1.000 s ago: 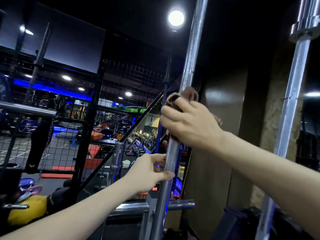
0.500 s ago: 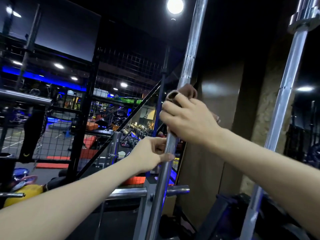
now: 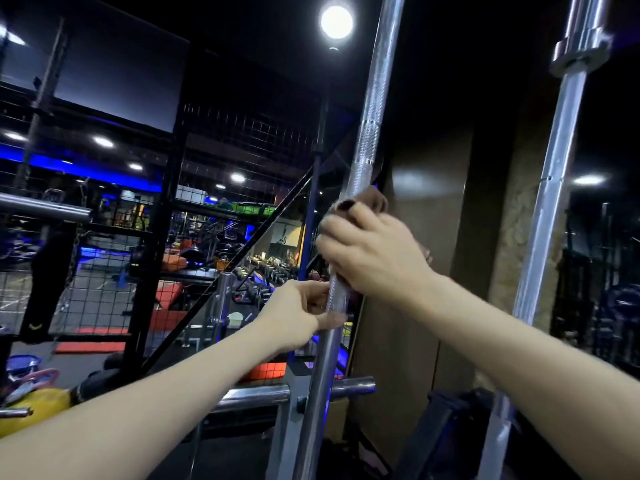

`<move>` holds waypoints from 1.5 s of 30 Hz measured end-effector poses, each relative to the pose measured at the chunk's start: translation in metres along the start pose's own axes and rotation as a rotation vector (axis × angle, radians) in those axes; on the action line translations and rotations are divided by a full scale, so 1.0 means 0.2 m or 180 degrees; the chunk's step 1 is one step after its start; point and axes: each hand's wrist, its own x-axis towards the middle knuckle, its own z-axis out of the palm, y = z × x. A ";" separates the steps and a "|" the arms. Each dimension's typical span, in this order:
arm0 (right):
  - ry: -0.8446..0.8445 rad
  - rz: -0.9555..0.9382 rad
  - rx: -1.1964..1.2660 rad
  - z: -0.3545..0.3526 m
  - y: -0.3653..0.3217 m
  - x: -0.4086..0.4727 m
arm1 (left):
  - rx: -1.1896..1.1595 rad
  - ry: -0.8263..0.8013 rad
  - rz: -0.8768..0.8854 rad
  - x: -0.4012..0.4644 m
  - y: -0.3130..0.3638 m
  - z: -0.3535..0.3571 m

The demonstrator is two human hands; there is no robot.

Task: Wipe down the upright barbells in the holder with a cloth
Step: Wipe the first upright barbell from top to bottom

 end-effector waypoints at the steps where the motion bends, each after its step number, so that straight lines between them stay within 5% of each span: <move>1: 0.0073 0.0104 -0.0124 0.00 0.07 0.05 | 0.0075 -0.0030 -0.0041 0.00 0.00 0.00; 8: 0.0489 0.1562 0.0299 0.04 0.00 0.07 | 0.0289 -0.0027 -0.0101 0.00 -0.01 -0.01; 13: 0.0435 0.1285 0.0665 -0.01 -0.21 -0.12 | 0.0101 -0.0074 -0.0022 0.01 -0.02 -0.02; 21: 0.0606 0.2629 0.1708 0.03 -0.02 0.10 | 0.0302 -0.0090 -0.0028 -0.03 -0.02 -0.02; 26: 0.0454 0.2775 0.2394 0.09 -0.30 -0.19 | 0.0722 -0.0089 -0.0067 -0.11 -0.13 0.01; 34: 0.0936 0.3113 0.2337 0.09 0.04 0.10 | 0.0373 -0.0261 -0.0281 -0.12 -0.12 0.01; 41: 0.0435 0.3186 0.2937 0.12 -0.43 -0.23 | 0.0475 -0.0138 -0.0199 -0.13 -0.13 0.01; 45: 0.0739 0.3413 0.2641 0.08 -0.21 -0.04 | 0.0378 -0.0089 -0.0186 -0.15 -0.11 0.02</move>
